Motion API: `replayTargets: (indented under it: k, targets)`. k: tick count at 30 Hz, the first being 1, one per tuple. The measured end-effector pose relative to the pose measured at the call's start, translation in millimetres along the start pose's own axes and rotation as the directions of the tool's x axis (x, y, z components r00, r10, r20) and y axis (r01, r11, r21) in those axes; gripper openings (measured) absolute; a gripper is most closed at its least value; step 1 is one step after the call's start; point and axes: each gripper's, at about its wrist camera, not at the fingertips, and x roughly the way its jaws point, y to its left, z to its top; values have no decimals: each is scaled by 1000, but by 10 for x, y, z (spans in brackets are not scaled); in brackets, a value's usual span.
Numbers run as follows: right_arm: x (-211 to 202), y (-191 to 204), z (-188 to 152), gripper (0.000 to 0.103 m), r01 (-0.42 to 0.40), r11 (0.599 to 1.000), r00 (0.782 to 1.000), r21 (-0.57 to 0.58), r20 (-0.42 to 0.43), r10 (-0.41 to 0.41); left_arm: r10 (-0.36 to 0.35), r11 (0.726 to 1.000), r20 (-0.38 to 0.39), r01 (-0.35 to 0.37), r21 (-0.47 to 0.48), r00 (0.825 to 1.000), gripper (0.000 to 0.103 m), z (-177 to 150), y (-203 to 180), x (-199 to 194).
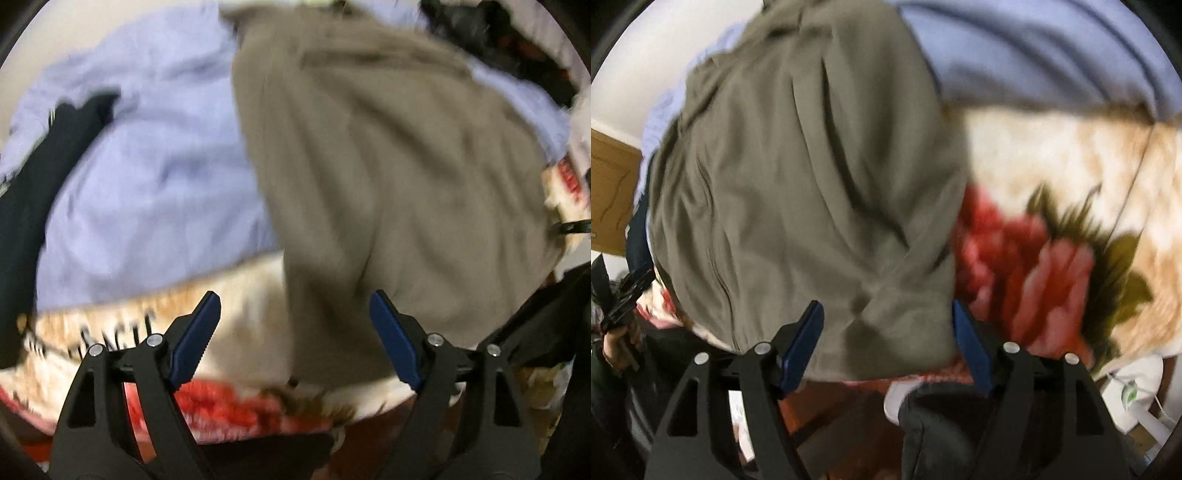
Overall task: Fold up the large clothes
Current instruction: 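Grasp the jacket hem with both grippers and lift it toward the collar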
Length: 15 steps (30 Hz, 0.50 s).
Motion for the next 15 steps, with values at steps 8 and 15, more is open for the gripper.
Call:
replayTargets:
  k: [8,15]
  targets:
    - [114,159,-16,82,35,997,999,-76,5,-35,-10,1000,-65,12,18,998,81,-7,-41,364]
    - [90,-145,-17,23,-63,996,998,58,15,62,-49,998,-96,45,-46,994,68,50,-77,565]
